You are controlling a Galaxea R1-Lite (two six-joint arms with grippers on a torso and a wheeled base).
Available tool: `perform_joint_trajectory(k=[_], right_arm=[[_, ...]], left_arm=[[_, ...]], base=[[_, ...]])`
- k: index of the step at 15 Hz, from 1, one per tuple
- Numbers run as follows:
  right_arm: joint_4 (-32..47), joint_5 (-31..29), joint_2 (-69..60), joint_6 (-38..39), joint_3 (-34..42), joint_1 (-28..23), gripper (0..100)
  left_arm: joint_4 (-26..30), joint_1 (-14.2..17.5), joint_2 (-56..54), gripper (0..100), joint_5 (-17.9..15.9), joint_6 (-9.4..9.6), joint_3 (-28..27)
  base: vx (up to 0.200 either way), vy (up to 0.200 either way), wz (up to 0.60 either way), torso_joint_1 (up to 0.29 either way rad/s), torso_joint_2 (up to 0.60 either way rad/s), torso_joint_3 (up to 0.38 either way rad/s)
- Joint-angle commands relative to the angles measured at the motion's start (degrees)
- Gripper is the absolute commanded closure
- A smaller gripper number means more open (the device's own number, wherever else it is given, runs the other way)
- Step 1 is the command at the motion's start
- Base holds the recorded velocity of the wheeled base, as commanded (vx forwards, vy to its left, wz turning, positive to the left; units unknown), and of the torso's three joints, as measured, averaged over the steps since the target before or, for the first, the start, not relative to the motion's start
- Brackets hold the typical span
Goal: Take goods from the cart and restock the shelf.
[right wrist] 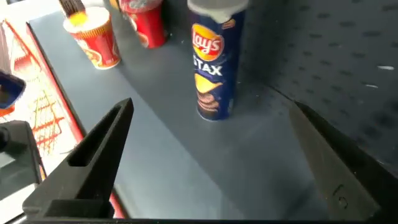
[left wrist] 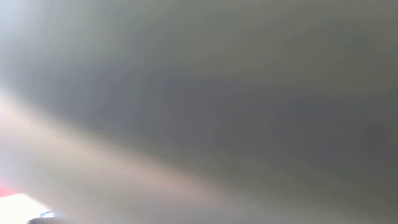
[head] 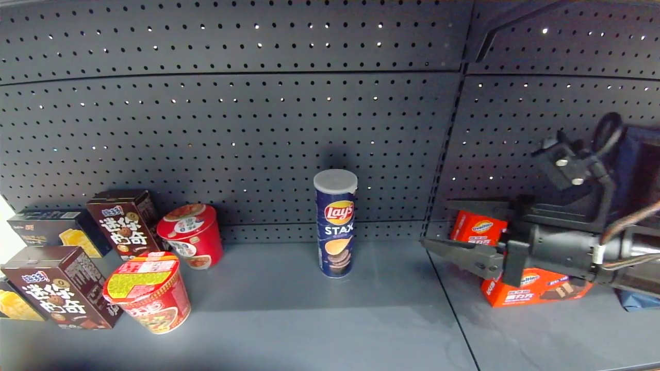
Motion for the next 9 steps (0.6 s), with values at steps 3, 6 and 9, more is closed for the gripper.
perform_joint_trajectory(k=[3, 6, 9], right_arm=[[-1.3, 4.6, 13.3, -2.7, -6.1, 0.5, 0], [-5.4, 12.8, 20.6, -5.3, -10.4, -1.3, 0], [-9.0, 19.1, 26.3, -5.3, -14.6, -1.4, 0]], left_arm=[[0.0, -0.1, -0.1, 100, 0.0, 0.02, 1.2], [0.0, 0.0, -0.1, 100, -0.1, 0.02, 1.4], [0.1, 0.0, -0.1, 100, -0.1, 0.02, 2.1]], base=[[0.0, 0.0, 0.0, 0.0, 0.0, 0.0], [0.0, 0.0, 0.0, 0.0, 0.0, 0.0], [0.0, 0.0, 0.0, 0.0, 0.0, 0.0]])
